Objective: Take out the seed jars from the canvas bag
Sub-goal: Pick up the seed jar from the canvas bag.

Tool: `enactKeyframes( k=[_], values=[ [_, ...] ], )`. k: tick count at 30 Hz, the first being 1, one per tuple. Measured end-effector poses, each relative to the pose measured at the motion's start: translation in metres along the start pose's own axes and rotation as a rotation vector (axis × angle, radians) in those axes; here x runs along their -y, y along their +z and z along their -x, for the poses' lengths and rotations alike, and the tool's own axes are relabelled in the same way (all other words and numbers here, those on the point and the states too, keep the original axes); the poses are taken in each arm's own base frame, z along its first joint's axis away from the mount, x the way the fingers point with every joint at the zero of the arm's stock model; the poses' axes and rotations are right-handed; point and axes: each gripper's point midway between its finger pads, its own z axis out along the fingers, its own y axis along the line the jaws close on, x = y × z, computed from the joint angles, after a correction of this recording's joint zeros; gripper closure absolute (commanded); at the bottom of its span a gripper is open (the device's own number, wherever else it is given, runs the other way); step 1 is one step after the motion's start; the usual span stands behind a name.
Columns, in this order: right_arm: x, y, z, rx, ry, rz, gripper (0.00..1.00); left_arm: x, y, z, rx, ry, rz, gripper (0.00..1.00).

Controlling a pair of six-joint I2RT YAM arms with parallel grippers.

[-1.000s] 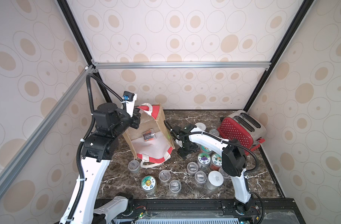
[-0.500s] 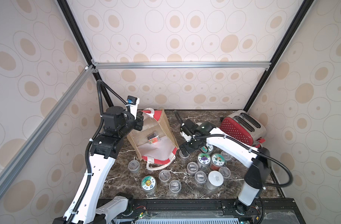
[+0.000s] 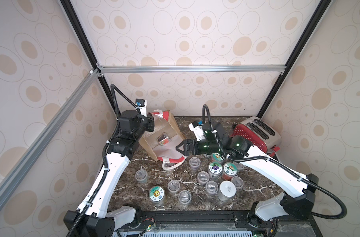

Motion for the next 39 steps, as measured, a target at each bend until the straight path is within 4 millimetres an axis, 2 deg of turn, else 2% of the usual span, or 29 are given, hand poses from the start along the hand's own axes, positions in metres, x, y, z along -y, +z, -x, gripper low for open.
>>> enactKeyframes(
  k=[2,8,17,23,29,33,39],
  values=[
    [0.002,0.021,0.000,-0.010,0.060,-0.002,0.00,0.001,0.003,-0.003,0.005,-0.006,0.001,1.00],
    [0.027,0.077,0.003,0.006,0.188,-0.127,0.00,0.002,0.013,-0.012,0.002,-0.027,0.018,1.00],
    [0.074,0.127,-0.007,0.080,0.184,-0.306,0.03,0.013,0.048,-0.045,-0.094,-0.067,0.042,1.00],
    [0.111,0.164,-0.016,0.082,0.192,-0.383,0.06,0.028,0.048,-0.047,-0.101,-0.074,0.008,1.00],
    [0.132,0.189,-0.016,0.100,0.228,-0.394,0.05,0.046,0.044,-0.053,-0.115,-0.071,-0.074,1.00],
    [0.137,0.200,-0.006,0.143,0.269,-0.362,0.02,0.057,0.043,-0.056,-0.129,-0.069,-0.122,1.00],
    [0.135,0.203,0.006,0.221,0.258,-0.316,0.01,0.053,0.040,-0.064,-0.163,-0.063,-0.096,1.00]
  ],
)
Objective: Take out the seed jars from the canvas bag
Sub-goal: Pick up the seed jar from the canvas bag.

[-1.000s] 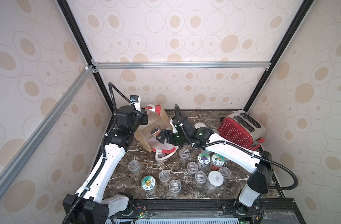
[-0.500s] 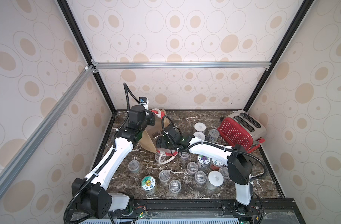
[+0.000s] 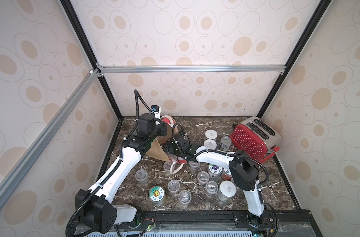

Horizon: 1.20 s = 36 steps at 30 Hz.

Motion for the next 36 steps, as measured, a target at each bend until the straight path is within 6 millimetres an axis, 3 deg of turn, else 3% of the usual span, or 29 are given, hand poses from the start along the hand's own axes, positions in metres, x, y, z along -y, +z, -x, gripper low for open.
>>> enactKeyframes(
  k=[6,14,24,28,32,36],
  values=[
    [-0.015,-0.011,-0.011,0.044,-0.176,0.031,0.09,-0.009,0.002,0.003,-0.031,0.001,0.059,1.00],
    [-0.033,-0.026,-0.052,0.037,-0.466,0.110,0.16,-0.011,0.009,0.005,-0.073,-0.004,0.083,1.00],
    [-0.044,-0.032,-0.042,0.066,-0.729,0.076,0.15,-0.004,0.019,0.008,-0.121,-0.004,0.058,1.00],
    [-0.052,-0.026,-0.047,0.050,-0.829,0.055,0.15,0.002,0.018,0.011,-0.127,-0.004,0.030,1.00],
    [-0.043,-0.015,-0.051,0.004,-0.846,0.022,0.15,0.007,0.017,0.012,-0.127,-0.005,0.004,1.00],
    [-0.021,-0.008,-0.044,-0.046,-0.745,0.000,0.11,0.012,0.015,0.013,-0.116,0.000,-0.026,1.00]
  ],
)
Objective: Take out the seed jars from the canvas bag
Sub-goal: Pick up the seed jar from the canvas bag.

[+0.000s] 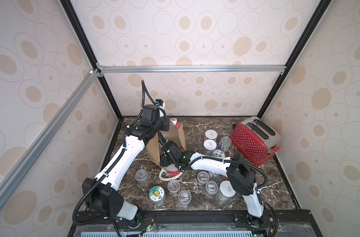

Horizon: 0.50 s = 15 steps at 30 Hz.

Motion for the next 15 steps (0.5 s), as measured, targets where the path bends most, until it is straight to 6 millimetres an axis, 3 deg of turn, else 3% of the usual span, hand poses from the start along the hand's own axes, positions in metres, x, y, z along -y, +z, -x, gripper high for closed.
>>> enactKeyframes(
  k=[7,15],
  values=[
    [0.041,0.009,-0.003,-0.033,0.288,-0.023,0.04,0.013,-0.017,0.003,0.086,0.008,-0.089,1.00],
    [0.053,0.018,-0.001,-0.009,0.543,0.044,0.00,0.026,-0.025,-0.011,0.083,0.027,-0.162,1.00]
  ],
)
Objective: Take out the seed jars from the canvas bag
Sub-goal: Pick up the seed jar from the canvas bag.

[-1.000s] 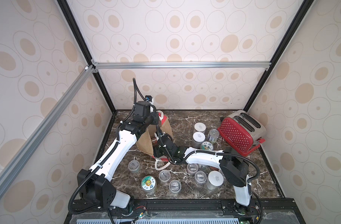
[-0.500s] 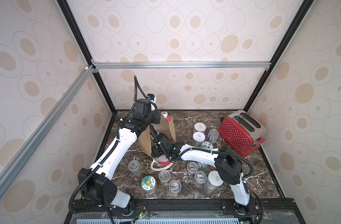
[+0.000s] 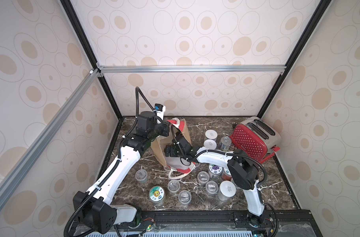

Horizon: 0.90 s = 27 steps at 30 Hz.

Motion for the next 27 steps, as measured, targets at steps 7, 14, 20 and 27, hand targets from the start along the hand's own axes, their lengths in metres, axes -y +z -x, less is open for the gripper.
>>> enactKeyframes(
  k=[7,14,20,27],
  values=[
    [-0.005,0.001,0.002,-0.004,0.104,0.044,0.00,0.002,0.002,-0.009,-0.023,0.004,-0.017,1.00],
    [0.007,0.006,0.005,-0.037,0.220,-0.002,0.00,0.007,0.003,-0.016,-0.034,0.004,-0.047,1.00],
    [0.015,0.012,0.014,-0.032,0.314,-0.024,0.00,0.013,0.003,-0.016,-0.035,0.006,-0.072,1.00],
    [0.021,0.019,0.015,-0.025,0.403,-0.027,0.12,0.019,0.002,-0.021,-0.045,0.010,-0.106,1.00]
  ],
)
